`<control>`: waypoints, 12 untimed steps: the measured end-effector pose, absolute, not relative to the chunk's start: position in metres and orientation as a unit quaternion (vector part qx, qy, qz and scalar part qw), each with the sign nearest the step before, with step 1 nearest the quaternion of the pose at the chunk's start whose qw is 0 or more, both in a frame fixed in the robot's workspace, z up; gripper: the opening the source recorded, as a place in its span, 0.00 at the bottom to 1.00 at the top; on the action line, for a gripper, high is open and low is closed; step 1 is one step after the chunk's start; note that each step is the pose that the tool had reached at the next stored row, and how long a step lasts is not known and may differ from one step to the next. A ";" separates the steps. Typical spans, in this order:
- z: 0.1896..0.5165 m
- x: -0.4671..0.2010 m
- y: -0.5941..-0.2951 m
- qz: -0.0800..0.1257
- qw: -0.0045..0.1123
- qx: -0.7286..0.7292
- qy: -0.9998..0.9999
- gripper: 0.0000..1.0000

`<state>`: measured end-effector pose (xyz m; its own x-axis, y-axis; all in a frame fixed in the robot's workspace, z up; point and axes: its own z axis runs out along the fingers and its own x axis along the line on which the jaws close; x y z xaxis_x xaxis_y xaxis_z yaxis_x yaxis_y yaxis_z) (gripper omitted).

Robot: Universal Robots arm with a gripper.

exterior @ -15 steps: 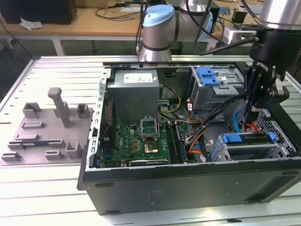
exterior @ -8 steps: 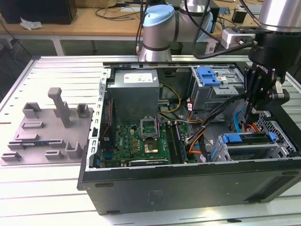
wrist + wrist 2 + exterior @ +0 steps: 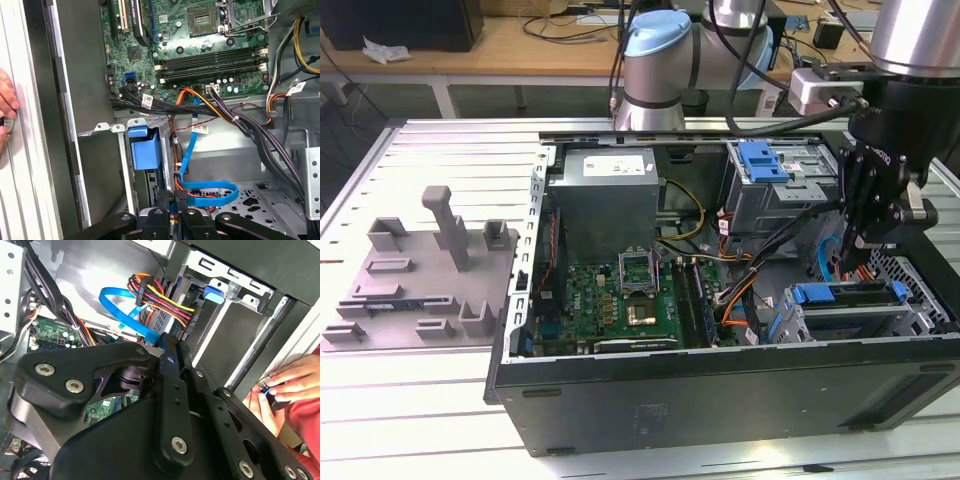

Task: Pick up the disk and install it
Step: 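Insert the second disk wire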

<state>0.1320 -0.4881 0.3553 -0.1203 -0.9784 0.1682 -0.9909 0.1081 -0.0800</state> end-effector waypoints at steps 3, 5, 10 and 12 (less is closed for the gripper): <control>0.355 0.131 -0.492 0.085 0.032 0.665 -0.741 0.16; 0.355 0.130 -0.495 0.084 0.029 0.667 -0.740 0.16; 0.355 0.129 -0.502 0.068 0.010 0.670 -0.739 0.16; 0.355 0.129 -0.505 0.063 0.005 0.671 -0.739 0.16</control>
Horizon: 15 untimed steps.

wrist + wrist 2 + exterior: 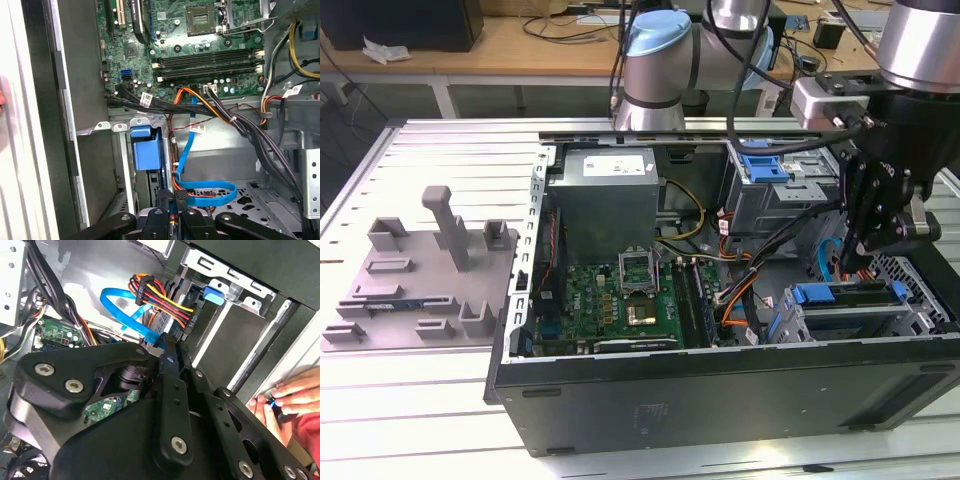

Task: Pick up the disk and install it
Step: 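Insert the second disk wire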

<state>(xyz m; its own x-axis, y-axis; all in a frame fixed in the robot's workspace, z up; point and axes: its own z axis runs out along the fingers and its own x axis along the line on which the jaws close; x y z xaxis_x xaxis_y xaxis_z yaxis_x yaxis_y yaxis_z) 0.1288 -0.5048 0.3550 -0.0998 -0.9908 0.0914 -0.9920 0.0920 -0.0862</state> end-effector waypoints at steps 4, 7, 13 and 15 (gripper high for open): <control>0.355 0.129 -0.511 0.056 -0.002 0.672 -0.739 0.16; 0.355 0.129 -0.514 0.051 -0.006 0.673 -0.738 0.16; 0.355 0.129 -0.517 0.048 -0.009 0.674 -0.737 0.16; 0.355 0.129 -0.519 0.047 -0.010 0.674 -0.737 0.16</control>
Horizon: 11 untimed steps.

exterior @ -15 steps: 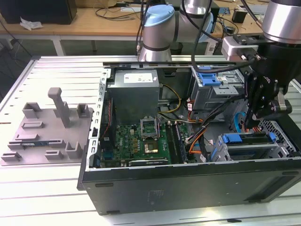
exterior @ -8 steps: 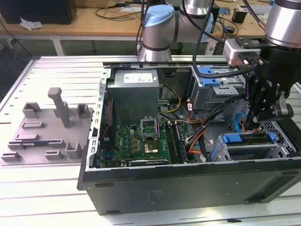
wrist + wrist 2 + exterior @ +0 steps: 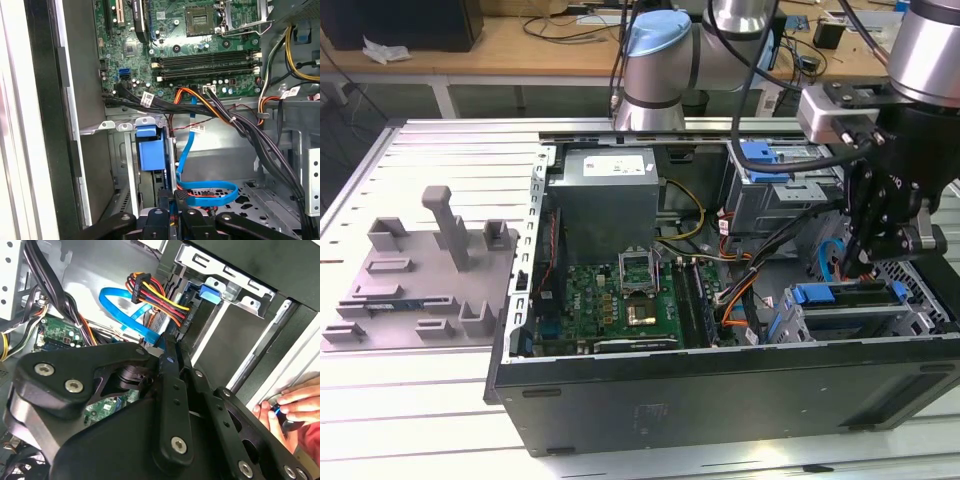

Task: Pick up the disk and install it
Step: 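Insert the second disk wire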

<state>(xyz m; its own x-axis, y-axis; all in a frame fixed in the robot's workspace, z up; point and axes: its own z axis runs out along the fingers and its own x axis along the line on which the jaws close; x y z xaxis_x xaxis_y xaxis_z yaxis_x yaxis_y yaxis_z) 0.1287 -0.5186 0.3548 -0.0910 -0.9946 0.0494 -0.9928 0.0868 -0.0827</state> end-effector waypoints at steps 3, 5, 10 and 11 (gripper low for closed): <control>0.355 0.129 -0.520 -0.047 0.010 -0.674 0.737 0.16; 0.355 0.129 -0.520 -0.047 0.010 -0.674 0.737 0.16; 0.355 0.129 -0.521 -0.047 0.010 -0.674 0.737 0.16; 0.355 0.129 -0.521 -0.047 0.010 -0.674 0.737 0.16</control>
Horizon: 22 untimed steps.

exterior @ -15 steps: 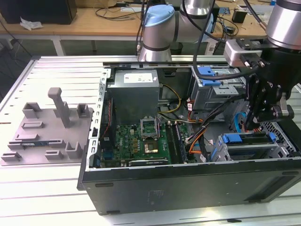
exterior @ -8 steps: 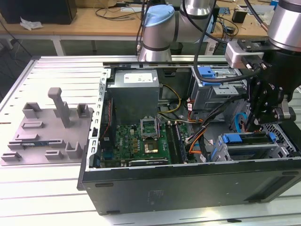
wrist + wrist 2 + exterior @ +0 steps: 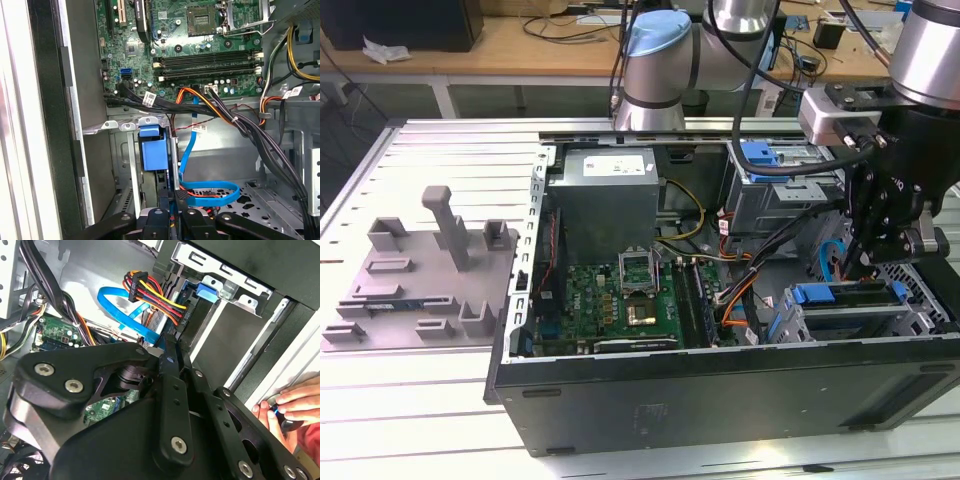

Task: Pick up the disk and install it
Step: 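Insert the second disk wire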

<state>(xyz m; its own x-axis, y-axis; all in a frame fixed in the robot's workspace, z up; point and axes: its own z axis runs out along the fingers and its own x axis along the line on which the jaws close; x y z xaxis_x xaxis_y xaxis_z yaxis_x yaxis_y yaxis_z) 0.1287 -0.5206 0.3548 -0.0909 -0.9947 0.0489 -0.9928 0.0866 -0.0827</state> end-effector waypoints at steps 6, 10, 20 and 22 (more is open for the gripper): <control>0.355 0.129 -0.522 -0.039 0.017 -0.674 0.737 0.16; 0.355 0.129 -0.524 -0.036 0.020 -0.674 0.738 0.16; 0.355 0.129 -0.525 -0.035 0.021 -0.674 0.738 0.16; 0.355 0.130 -0.525 -0.035 0.021 -0.674 0.738 0.16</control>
